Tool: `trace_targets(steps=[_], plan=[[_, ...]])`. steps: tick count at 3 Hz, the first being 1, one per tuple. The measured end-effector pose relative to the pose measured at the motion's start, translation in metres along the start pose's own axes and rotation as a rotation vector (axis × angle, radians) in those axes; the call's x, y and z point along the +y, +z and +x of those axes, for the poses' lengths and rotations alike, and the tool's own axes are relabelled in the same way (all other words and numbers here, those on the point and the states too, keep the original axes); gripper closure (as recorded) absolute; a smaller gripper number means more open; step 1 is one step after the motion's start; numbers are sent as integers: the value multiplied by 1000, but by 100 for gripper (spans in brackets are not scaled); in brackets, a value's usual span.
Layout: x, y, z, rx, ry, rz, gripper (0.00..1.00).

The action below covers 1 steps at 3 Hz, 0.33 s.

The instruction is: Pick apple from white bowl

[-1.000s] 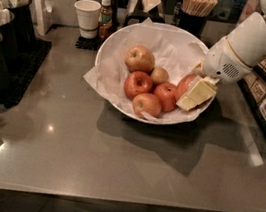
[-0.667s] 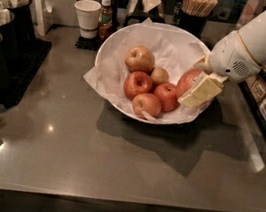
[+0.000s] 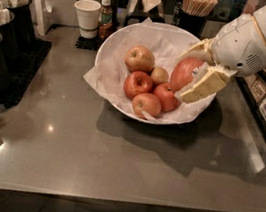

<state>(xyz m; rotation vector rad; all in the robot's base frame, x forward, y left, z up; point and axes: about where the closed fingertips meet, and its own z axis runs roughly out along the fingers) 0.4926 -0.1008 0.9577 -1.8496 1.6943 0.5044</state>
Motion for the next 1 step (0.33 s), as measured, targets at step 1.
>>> trace_targets(steps=[1], plan=[[0, 0, -1, -3, -5, -1, 100]])
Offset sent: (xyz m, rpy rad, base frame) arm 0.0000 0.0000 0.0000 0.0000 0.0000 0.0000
